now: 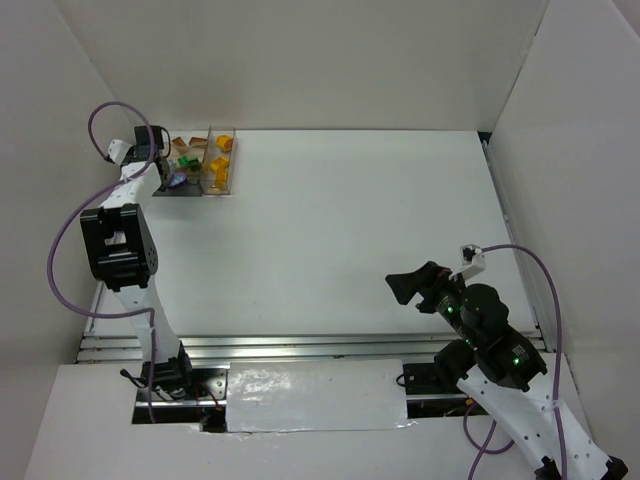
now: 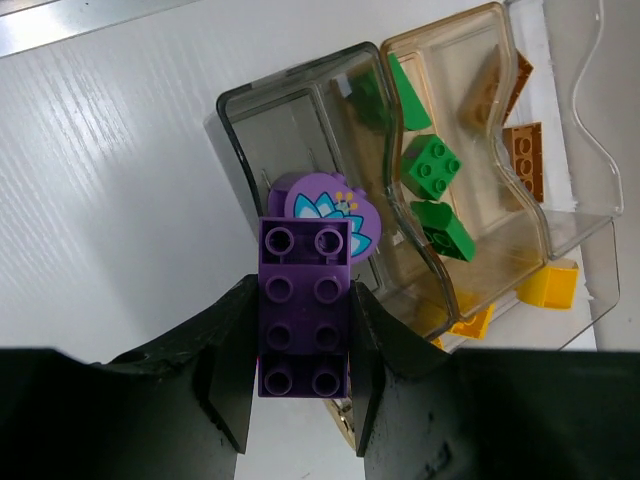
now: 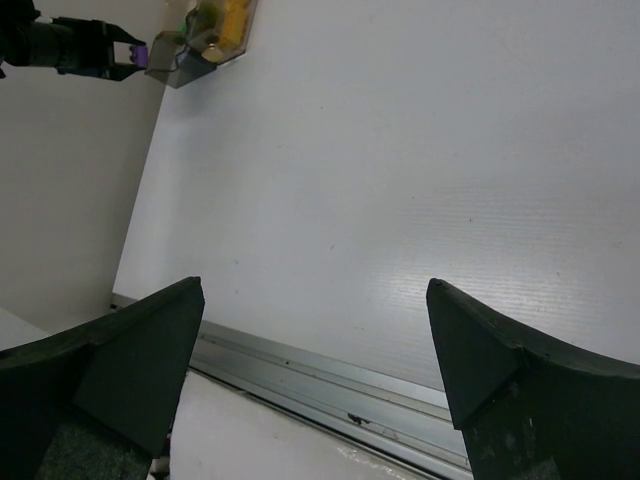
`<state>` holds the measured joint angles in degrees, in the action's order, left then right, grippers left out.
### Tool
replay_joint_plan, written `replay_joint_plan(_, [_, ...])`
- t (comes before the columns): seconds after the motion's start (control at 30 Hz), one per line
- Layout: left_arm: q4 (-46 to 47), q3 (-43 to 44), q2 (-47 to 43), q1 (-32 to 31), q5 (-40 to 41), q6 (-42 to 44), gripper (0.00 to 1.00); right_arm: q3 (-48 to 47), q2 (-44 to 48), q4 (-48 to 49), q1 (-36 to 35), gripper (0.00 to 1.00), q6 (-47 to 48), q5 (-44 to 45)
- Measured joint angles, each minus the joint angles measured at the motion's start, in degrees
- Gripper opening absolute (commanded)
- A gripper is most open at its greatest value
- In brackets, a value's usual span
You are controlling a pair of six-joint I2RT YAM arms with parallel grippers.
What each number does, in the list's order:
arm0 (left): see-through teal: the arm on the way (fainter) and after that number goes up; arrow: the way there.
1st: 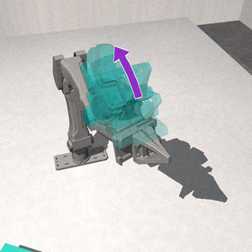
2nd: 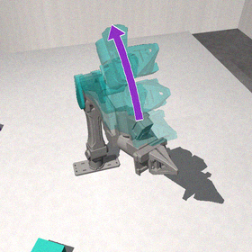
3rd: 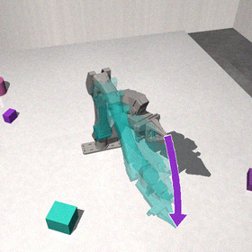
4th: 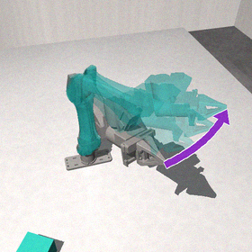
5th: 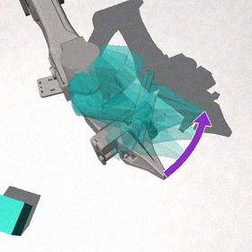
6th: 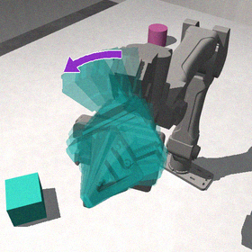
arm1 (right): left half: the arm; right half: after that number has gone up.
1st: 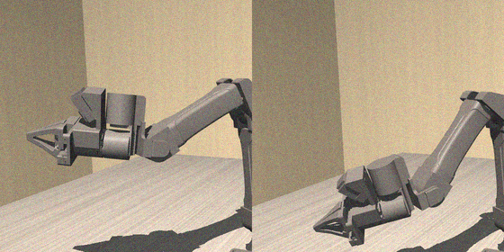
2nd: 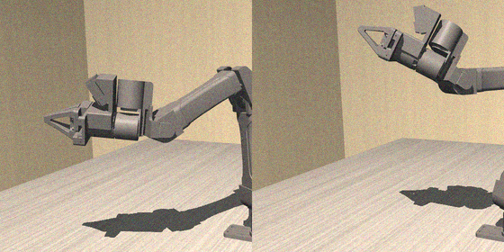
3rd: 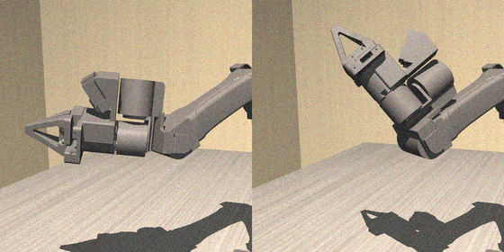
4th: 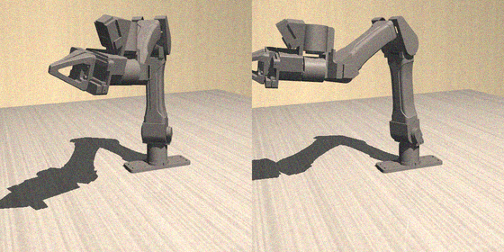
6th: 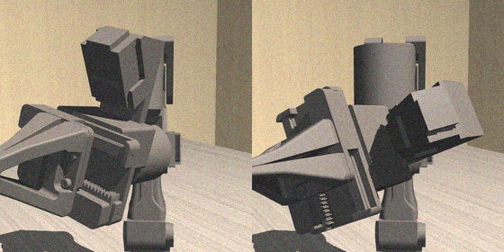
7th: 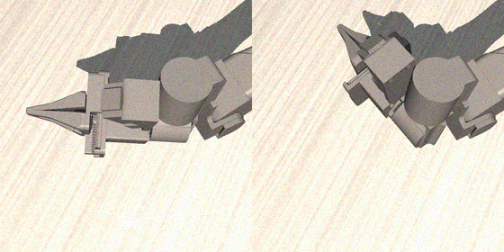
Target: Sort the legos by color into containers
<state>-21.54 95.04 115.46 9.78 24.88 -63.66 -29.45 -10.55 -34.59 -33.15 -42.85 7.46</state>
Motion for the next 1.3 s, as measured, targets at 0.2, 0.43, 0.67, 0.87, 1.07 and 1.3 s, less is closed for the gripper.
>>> replay_joint_plan(0.2, [5.01, -1.68, 0.94, 1.64, -3.87, 0.48, 0.1, 0.26, -0.11, 0.72, 0.0, 1.0, 0.5, -0.85])
replay_joint_plan(0.43, [7.21, -2.38, 0.94, 1.46, -5.46, 0.37, 0.26, 1.75, -1.33, 1.11, 0.0, 1.0, 0.57, -0.94])
replay_joint_plan(0.67, [8.26, -1.97, 2.99, 2.45, -5.73, 0.24, 0.44, 1.88, -1.46, 1.14, 0.02, 1.0, 0.57, -1.22])
replay_joint_plan(0.87, [8.33, -0.33, 5.29, 3.78, -6.49, 0.28, 0.54, 1.88, -1.86, 1.14, 0.02, 1.0, 0.59, -1.33])
replay_joint_plan(1.07, [9.64, 1.42, 6.62, 4.83, -8.37, 0.39, 0.7, 1.88, -2.08, 1.16, 0.02, 1.0, 0.61, -1.77])
replay_joint_plan(1.3, [10.29, 1.46, 6.64, 5.07, -9.49, 0.31, 0.75, 1.88, -2.1, 1.16, 0.02, 1.0, 0.81, -2.12])
